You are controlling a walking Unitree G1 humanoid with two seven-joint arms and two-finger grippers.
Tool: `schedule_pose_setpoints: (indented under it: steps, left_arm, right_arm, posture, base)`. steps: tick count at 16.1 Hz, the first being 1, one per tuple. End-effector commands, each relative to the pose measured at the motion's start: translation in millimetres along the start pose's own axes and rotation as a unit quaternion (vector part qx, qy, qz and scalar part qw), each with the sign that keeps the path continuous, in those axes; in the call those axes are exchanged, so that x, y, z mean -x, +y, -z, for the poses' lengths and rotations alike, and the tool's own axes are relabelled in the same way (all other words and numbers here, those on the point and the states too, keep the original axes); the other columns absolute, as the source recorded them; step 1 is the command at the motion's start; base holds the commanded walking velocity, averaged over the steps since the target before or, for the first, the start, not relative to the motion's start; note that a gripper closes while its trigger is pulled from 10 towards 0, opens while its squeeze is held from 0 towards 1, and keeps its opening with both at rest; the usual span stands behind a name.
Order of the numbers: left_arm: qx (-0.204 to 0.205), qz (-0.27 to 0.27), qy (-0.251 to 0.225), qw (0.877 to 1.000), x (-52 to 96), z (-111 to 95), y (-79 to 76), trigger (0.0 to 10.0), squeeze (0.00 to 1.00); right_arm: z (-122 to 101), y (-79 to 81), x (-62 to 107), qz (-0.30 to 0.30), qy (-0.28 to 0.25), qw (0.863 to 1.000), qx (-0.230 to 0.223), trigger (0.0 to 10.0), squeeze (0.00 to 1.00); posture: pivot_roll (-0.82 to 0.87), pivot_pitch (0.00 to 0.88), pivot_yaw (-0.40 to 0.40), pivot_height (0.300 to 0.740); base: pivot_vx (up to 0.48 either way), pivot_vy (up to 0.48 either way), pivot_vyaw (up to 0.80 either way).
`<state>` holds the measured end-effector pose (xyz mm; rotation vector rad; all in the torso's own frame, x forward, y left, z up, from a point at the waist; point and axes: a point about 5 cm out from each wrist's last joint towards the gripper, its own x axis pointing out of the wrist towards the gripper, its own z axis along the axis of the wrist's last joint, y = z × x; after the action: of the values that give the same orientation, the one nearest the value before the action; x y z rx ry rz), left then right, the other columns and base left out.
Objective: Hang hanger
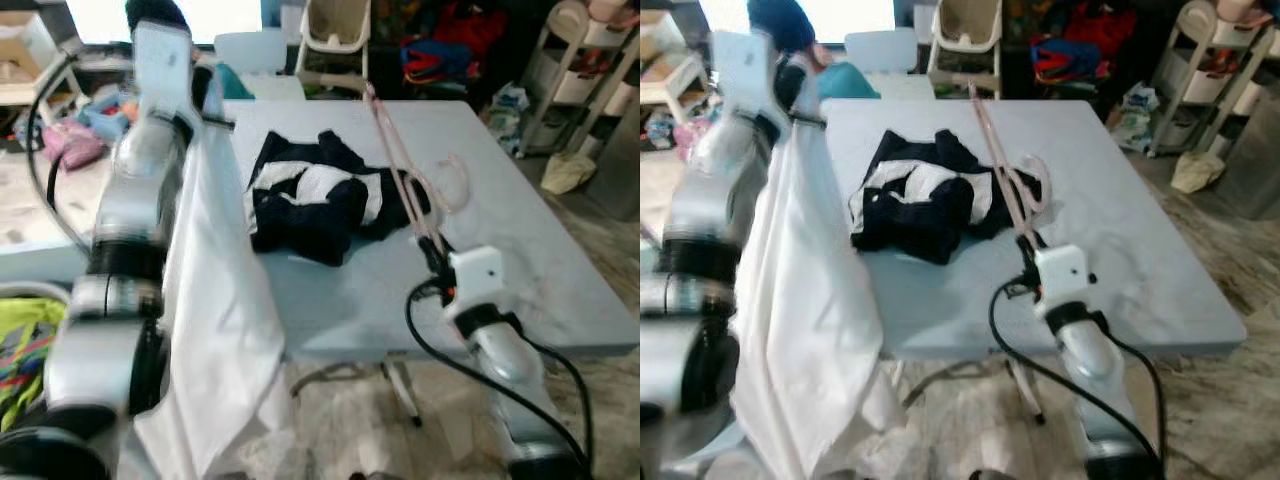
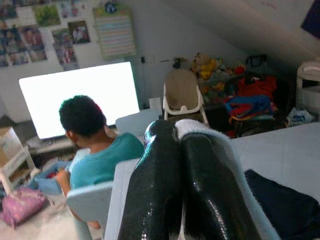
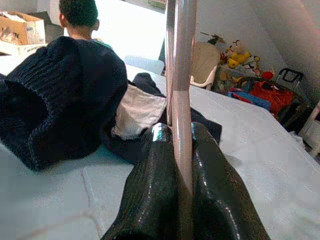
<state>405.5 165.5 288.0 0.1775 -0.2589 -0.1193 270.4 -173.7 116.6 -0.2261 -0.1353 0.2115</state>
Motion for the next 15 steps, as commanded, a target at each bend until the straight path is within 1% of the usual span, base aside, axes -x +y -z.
schedule_pose_setpoints:
  steps: [1,2,3,4,5,6,7,8,9,10,11,12,13,14,15]
  left_arm:
    - [-0.015,0.007,-0.048,0.999,-10.7,-29.5,-1.6,10.0,0.0]
    - [-0.027,0.002,-0.057,0.998,-20.7,-44.1,-1.7,10.0,0.0]
    - [-0.038,0.007,-0.066,0.997,-27.3,-57.2,-3.9,10.0,0.0]
    - [-0.054,0.012,-0.085,0.995,-33.0,-73.7,-8.5,10.0,0.0]
    - [-0.052,0.021,-0.11,0.992,-38.1,-95.5,-20.3,10.0,0.0]
    - [-0.06,0.032,-0.139,0.988,-40.2,-112.3,-32.3,10.0,0.0]
    - [-0.063,0.051,-0.166,0.983,-41.6,-131.7,-49.9,10.0,0.0]
    - [-0.066,0.058,-0.18,0.98,-41.9,-143.4,-59.4,10.0,0.0]
    - [-0.056,0.064,-0.209,0.974,-40.7,-166.3,-70.1,10.0,0.0]
    - [-0.059,0.06,-0.228,0.97,-39.1,-179.6,-73.8,10.0,0.0]
    - [-0.064,0.056,-0.24,0.967,-37.9,-186.9,-75.4,10.0,0.0]
    - [-0.111,0.029,-0.307,0.945,-30.1,-215.7,-79.6,10.0,0.0]
    - [-0.136,0.018,-0.325,0.936,-27.9,-220.2,-80.3,10.0,0.0]
    - [-0.184,0.003,-0.347,0.92,-25.9,-217.8,-81.5,10.0,0.0]
    - [-0.223,0.002,-0.335,0.916,-29.1,-192.9,-81.1,10.0,0.0]
  right_arm:
    - [7.1,-4.4,6.7,0.011,0.023,1.0,0.001,10.0,0.0]
    - [8.9,-5.5,13.0,0.015,0.03,0.999,0.003,10.0,0.0]
    - [8.9,-6.3,18.2,0.02,0.033,0.999,0.004,10.0,0.0]
    - [8.5,-6.7,23.5,0.022,0.035,0.999,0.007,10.0,0.0]
    - [8.5,-9.1,31.2,0.03,0.041,0.999,0.012,10.0,0.0]
    - [9.6,-11.2,35.9,0.033,0.046,0.998,0.016,10.0,0.0]
    - [11.1,-13.5,41.8,0.035,0.054,0.998,0.022,10.0,0.0]
    - [11.4,-14.7,46.6,0.038,0.058,0.997,0.026,10.0,0.0]
    - [9.0,-18.3,53.8,0.044,0.061,0.997,0.03,10.0,0.0]
    - [7.6,-20.5,57.2,0.048,0.062,0.996,0.034,10.0,0.0]
    - [6.9,-21.6,59.0,0.051,0.063,0.996,0.037,10.0,0.0]
    - [4.0,-27.5,65.9,0.06,0.07,0.995,0.045,10.0,0.0]
    - [3.4,-29.1,67.4,0.061,0.072,0.994,0.047,10.0,0.0]
    - [2.6,-31.1,69.3,0.061,0.074,0.994,0.049,10.0,0.0]
    - [2.5,-32.5,69.3,0.058,0.076,0.994,0.051,10.0,0.0]
  posture:
    - [-0.02,0.027,0.002,0.74]
    - [-0.02,0.029,0.004,0.74]
    - [-0.04,0.036,0.013,0.74]
    - [-0.05,0.04,0.018,0.74]
    - [-0.07,0.048,0.026,0.74]
    - [-0.08,0.05,0.03,0.74]
    - [-0.1,0.052,0.036,0.74]
    - [-0.12,0.052,0.045,0.74]
    - [-0.15,0.054,0.056,0.74]
    - [-0.16,0.056,0.061,0.74]
    - [-0.16,0.057,0.06,0.74]
    - [-0.18,0.064,0.059,0.74]
    - [-0.18,0.065,0.058,0.74]
    - [-0.18,0.068,0.049,0.74]
    - [-0.18,0.071,0.035,0.74]
  base:
    - [0.0,0.0,0.0]
    - [0.0,0.0,0.0]
    - [0.0,0.0,0.0]
    - [0.0,0.0,0.0]
    - [0.0,0.0,0.0]
    - [0.0,0.0,0.0]
    - [0.0,0.0,0.0]
    - [0.0,0.0,0.0]
    - [0.0,0.0,0.0]
    - [0.0,0.0,0.0]
    - [0.0,0.0,0.0]
    - [0.0,0.0,0.0]
    - [0.0,0.0,0.0]
    - [0.0,0.0,0.0]
    - [0.0,0.0,0.0]
